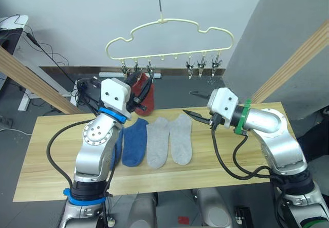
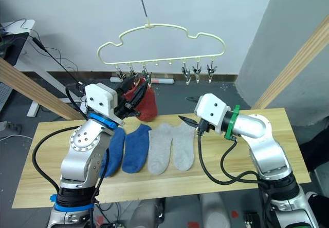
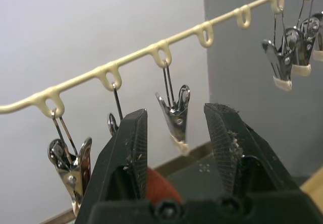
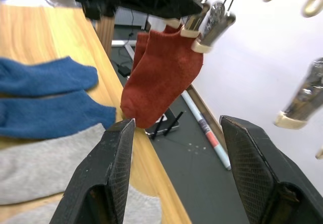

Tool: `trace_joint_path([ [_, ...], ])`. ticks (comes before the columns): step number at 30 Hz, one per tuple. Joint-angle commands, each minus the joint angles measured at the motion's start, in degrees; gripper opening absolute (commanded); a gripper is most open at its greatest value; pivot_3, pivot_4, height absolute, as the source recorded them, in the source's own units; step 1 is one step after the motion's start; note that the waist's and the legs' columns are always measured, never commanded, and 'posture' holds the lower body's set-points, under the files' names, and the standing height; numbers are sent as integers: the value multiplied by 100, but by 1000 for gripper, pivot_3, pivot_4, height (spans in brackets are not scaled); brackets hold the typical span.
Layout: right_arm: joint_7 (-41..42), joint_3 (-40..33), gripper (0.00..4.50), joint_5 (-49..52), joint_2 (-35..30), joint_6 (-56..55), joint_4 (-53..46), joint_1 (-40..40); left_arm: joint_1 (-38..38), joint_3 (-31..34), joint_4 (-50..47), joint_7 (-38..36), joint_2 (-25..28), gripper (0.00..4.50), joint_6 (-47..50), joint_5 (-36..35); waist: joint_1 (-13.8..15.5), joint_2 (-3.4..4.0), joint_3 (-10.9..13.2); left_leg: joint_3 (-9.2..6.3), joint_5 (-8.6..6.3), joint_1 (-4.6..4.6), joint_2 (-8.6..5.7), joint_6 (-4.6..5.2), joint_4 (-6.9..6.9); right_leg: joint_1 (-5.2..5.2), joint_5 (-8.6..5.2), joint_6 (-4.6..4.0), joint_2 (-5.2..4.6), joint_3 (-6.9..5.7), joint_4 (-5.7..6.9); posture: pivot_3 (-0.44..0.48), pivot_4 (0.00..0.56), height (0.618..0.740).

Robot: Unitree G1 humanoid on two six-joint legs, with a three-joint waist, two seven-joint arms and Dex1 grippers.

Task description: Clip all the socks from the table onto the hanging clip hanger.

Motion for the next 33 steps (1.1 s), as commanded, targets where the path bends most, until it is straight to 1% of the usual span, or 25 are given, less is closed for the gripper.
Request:
trace_joint_path([
  [1, -99, -252, 2791, 302, -102, 300, -434, 93, -106, -111, 157, 291, -251, 1975, -319, 285, -3, 0, 0, 1, 1, 1, 0, 1, 1, 0, 0, 0, 0, 0, 3, -219, 333, 740],
  [5, -218, -336, 2791, 406, -214, 484, -550, 141, -259, -163, 472, 607, -513, 1975, -503, 598, -5, 0, 0, 1, 2, 0, -3, 4, 3, 0, 0, 1, 0, 1, 6, -226, 335, 740],
  [14, -350, -372, 2791, 591, -369, 595, -619, 100, -501, -174, 927, 720, -780, 1975, -639, 717, -21, 0, 0, 2, 3, 0, -4, 5, 3, 1, 1, 1, 0, 1, 5, -249, 337, 740],
  [26, -483, -385, 2791, 785, -491, 610, -682, 165, -703, -224, 1134, 619, -816, 1975, -847, 777, -67, -1, 0, 2, 3, -1, -4, 5, 3, 1, 1, 2, 0, 1, 5, -257, 340, 740],
  [33, -502, -395, 2791, 949, -477, 577, -701, 163, -808, -180, 1188, 701, -849, 1975, -812, 800, -109, -1, 0, 2, 3, -1, -4, 5, 3, 2, 1, 1, 0, 1, 4, -256, 340, 740],
])
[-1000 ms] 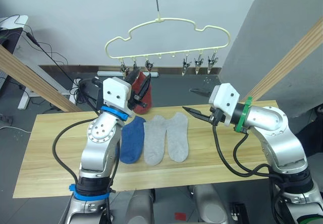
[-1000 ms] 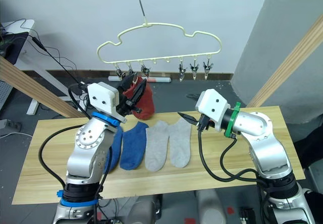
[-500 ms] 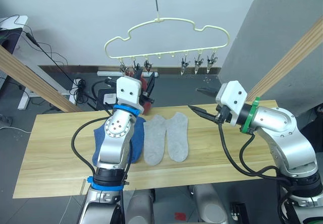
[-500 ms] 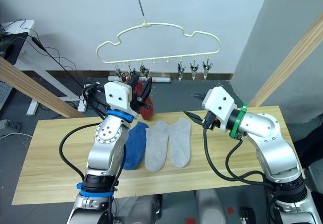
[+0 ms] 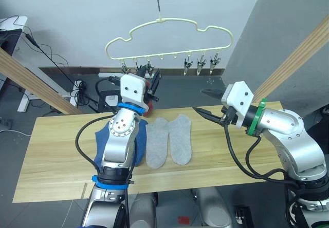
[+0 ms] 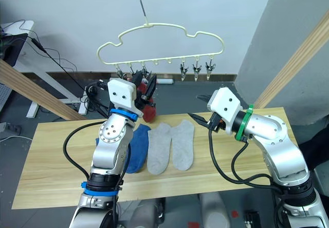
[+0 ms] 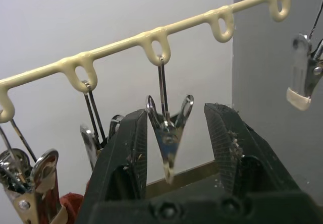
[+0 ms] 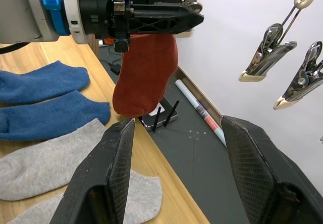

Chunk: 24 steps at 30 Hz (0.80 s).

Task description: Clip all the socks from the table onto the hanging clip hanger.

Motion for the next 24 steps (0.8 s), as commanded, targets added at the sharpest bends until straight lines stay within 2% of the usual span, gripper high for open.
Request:
trace_joint_path([
  [1, -20, -145, 2791, 199, 5, -67, -309, -3, -140, 3, -59, 67, -13, 1975, -100, 55, -12, 0, 0, 0, 0, 0, 0, 0, 0, 0, 0, 0, 0, 0, 0, -256, 340, 740],
  [17, -22, -77, 2791, 444, 45, -190, -245, -96, -300, 27, 6, 261, -8, 1975, -104, 142, -42, 0, 0, -1, 1, 0, 0, 1, 0, 1, 0, 1, 0, 0, 0, -253, 339, 740],
  [20, -19, -75, 2827, 439, 41, -201, -230, -101, -306, 25, -12, 280, 29, 1450, -174, 203, -42, 0, 0, -1, 1, 1, 0, 1, 0, 1, 0, 1, 1, 0, 0, -253, 339, 740],
  [22, -16, -71, 2827, 437, 39, -206, -226, -96, -308, 34, -15, 273, 45, 825, -187, 210, -42, 0, 0, -1, 1, 1, 0, 1, 0, 1, 0, 1, 1, 0, 0, -245, 338, 740],
  [24, -11, -65, 2827, 430, 35, -216, -220, -89, -305, 45, -11, 270, 57, 495, -198, 214, -40, 0, 0, -1, 1, 1, 0, 1, 0, 1, 0, 1, 0, 0, 0, -245, 338, 740],
])
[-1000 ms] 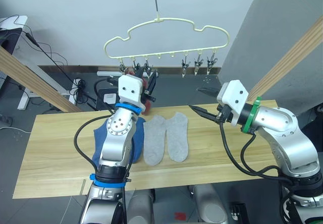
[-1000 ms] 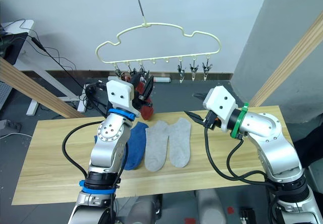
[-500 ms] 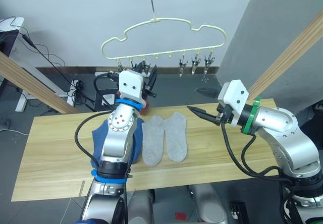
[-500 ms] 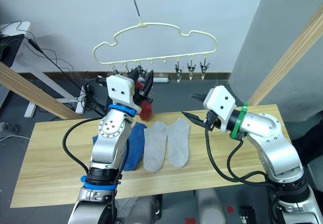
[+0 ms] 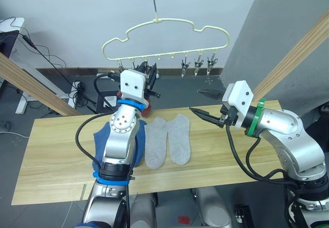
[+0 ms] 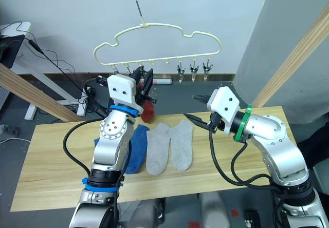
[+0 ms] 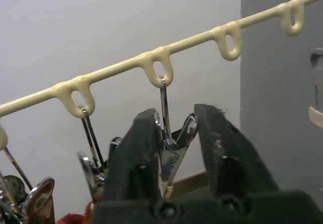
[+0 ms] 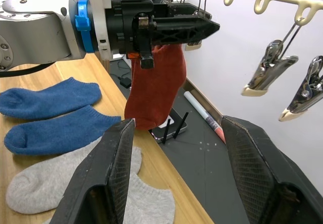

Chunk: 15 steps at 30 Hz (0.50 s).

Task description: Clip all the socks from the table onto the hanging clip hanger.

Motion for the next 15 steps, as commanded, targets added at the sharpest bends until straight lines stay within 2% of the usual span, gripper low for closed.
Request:
trace_joint_path([
  [1, -8, -57, 2827, 69, -13, -152, -202, -61, -73, 43, -126, 25, 46, 353, -161, 56, 0, 0, 0, 0, 0, 0, 0, 0, 0, 0, 0, 0, 0, 0, 0, -244, 337, 740],
  [4, -3, -40, 2827, 47, -21, -180, -196, -31, -71, 48, -130, 3, 80, 74, -192, 56, 0, 0, 0, 0, 0, 0, 0, 0, 0, 0, 0, 0, 0, 0, 0, -243, 335, 740],
  [8, -57, 106, 2827, -196, -105, -234, -177, 103, -51, 57, -164, -55, 159, 72, -189, 22, 1, 0, 0, 0, 0, 0, 0, 0, 0, 0, 0, 0, 0, 0, 0, -241, 334, 740],
  [11, -435, 445, 2827, -744, -123, -64, 32, 269, -1, 70, -265, -269, 262, 72, -79, -139, 1, -1, 0, 0, 0, 0, 0, 0, 0, 0, 0, 0, 0, 0, 0, -238, 334, 740],
  [13, -828, 637, 3167, -1008, 94, 116, 247, 403, 21, 85, -348, -486, 345, 72, 32, -326, 1, -1, -1, -1, 0, 1, 1, 0, 0, 0, 0, 0, 0, -1, 0, -235, 335, 740],
  [15, -1095, 856, 3695, -1237, 314, 140, 459, 511, 27, 100, -418, -658, 418, 72, 144, -476, 2, -1, 0, 0, 1, 1, 1, -1, 0, -1, 0, 0, 0, 0, 2, -228, 336, 740],
])
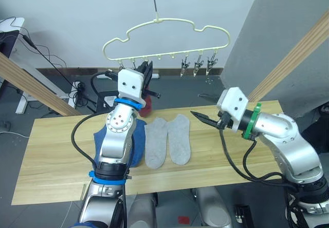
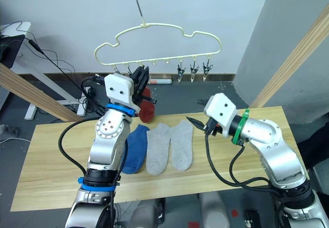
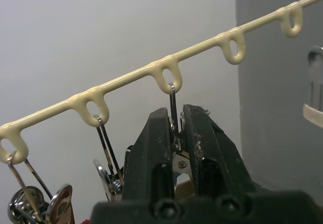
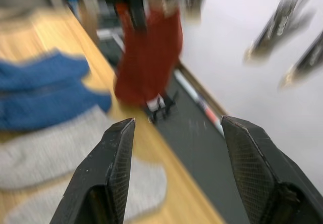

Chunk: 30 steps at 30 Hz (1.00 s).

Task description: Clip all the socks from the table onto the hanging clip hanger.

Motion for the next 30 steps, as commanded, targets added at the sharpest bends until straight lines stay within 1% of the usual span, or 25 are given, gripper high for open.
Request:
trace_joint_path([
  [1, -523, 372, 4022, -449, 345, 7, 256, 158, 1, 62, -397, -347, 125, 72, 166, -319, 1, 0, 0, -1, 0, 1, 0, 0, 0, 0, 0, 0, 0, 0, 0, -223, 337, 740],
  [2, -656, 537, 4467, -601, 490, -50, 427, 186, -8, 71, -431, -434, 167, 72, 247, -390, 0, 0, 0, 0, 1, 0, 0, -1, 0, -1, 0, 0, 0, 2, 1, -221, 339, 740],
  [3, -840, 707, 4500, -784, 665, -127, 657, 198, -19, 84, -465, -519, 208, 72, 345, -473, -1, 0, 0, 0, 1, 1, 1, -1, 0, -1, 0, 0, 0, 1, 1, -219, 340, 740],
  [5, -1150, 878, 4500, -961, 1060, -211, 1101, 201, -35, 92, -516, -649, 276, 72, 495, -592, -10, 0, 0, 2, 1, 6, 2, -1, -1, 0, 0, 0, 1, 2, 3, -216, 341, 740],
  [9, -1526, 1016, 4500, -1190, 1690, -543, 1925, 88, -45, 132, -588, -842, 378, 72, 786, -805, -3, 0, 0, -1, 3, 5, 2, -4, -1, -1, 0, 0, 3, 2, 4, -207, 342, 740],
  [11, -1686, 1076, 4500, -1318, 1962, -769, 2495, 2, -50, 144, -635, -977, 450, 72, 928, -930, -3, 0, 0, 0, 3, 6, 1, -5, -1, 0, 0, 0, 2, 3, 4, -199, 343, 740],
  [13, -1773, 1102, 4500, -1421, 2126, -979, 2999, -75, -65, 151, -667, -1049, 498, 72, 1037, -1010, -3, 0, 0, -1, 3, 6, 0, -5, -1, 0, 0, 0, 2, 3, 3, -199, 343, 740],
  [18, -1815, 1019, 4500, -1422, 2484, -1140, 3869, -257, -87, 199, -712, -1141, 589, 72, 1213, -1132, -2, 0, 0, -1, 3, 6, 1, -5, -2, 0, 0, 0, 2, 2, 3, -189, 344, 740],
  [21, -1777, 1033, 4500, -1448, 2590, -1203, 4261, -345, -96, 210, -740, -1189, 615, 72, 1302, -1158, -2, -1, 0, -2, 3, 6, 2, -5, -2, -1, 0, 0, 2, 3, 3, -182, 345, 740],
  [24, -1786, 1034, 4500, -1505, 2642, -1225, 4450, -385, -99, 210, -796, -1253, 650, 72, 1422, -1235, -4, -1, -1, -1, 3, 10, 2, -5, -1, 1, 0, 0, 2, 4, 5, -175, 346, 740],
  [25, -1797, 1025, 4148, -1520, 2645, -1231, 4476, -383, -95, 212, -829, -1280, 659, 72, 1485, -1278, -5, -1, 0, -1, 3, 13, 4, -5, -1, 2, 0, 0, 5, 4, 6, -175, 347, 740],
  [26, -1802, 1020, 3934, -1535, 2640, -1243, 4492, -379, -90, 215, -859, -1313, 675, 72, 1539, -1314, -4, -1, 0, -1, 3, 14, 5, -5, -1, 2, 0, 0, 7, 4, 8, -174, 348, 740],
  [30, -1798, 986, 2575, -1574, 2591, -1267, 4494, -355, -121, 269, -970, -1408, 719, 72, 1646, -1467, -1, 0, 0, -2, 5, 18, 5, -8, -2, 7, 1, 0, 8, 6, 10, -175, 350, 740],
])
